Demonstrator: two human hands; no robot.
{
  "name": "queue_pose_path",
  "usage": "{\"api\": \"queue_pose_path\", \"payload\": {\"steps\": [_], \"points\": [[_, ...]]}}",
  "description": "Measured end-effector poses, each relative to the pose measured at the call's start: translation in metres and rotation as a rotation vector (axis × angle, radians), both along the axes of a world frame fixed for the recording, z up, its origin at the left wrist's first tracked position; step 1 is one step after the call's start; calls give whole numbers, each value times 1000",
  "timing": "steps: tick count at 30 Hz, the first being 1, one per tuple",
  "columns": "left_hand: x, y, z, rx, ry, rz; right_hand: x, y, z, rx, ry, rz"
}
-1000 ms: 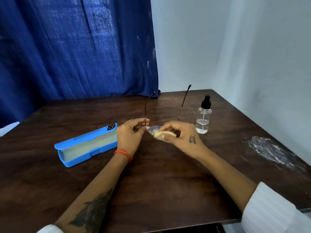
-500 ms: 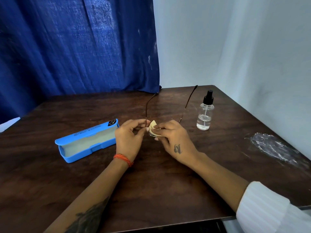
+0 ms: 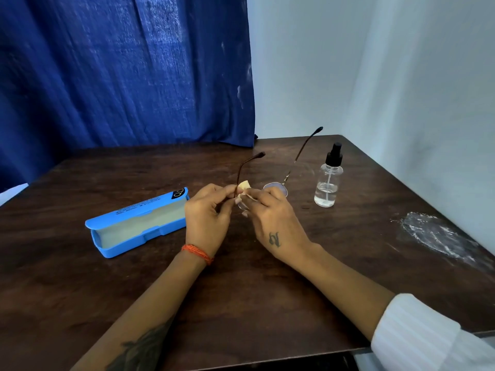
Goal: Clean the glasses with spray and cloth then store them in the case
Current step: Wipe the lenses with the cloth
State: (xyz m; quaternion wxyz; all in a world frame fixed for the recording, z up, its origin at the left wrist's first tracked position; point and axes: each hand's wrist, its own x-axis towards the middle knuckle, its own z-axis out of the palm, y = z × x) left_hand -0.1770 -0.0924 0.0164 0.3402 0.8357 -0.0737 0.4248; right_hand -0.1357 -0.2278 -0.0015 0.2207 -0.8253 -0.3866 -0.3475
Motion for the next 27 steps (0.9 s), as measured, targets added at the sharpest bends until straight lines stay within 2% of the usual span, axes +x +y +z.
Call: {"api": "queue_pose_path", "payload": {"steps": [5,10,16,20,27], "points": [[0,-2,0,-45,-9,-13,-3,-7,8,184,17,126],[-2,-3,3,-19,-33,-30,-3,-10,11,287,60,87],[-3,1,2,56,-43,-16,-7,-5,7,154,53,-61],[-1,0,0,46,-31,-9,-6,0,4,128,53,-43],[-3,-3,1,-25,-39,-18,-5,-3,7,298,74,85]]}}
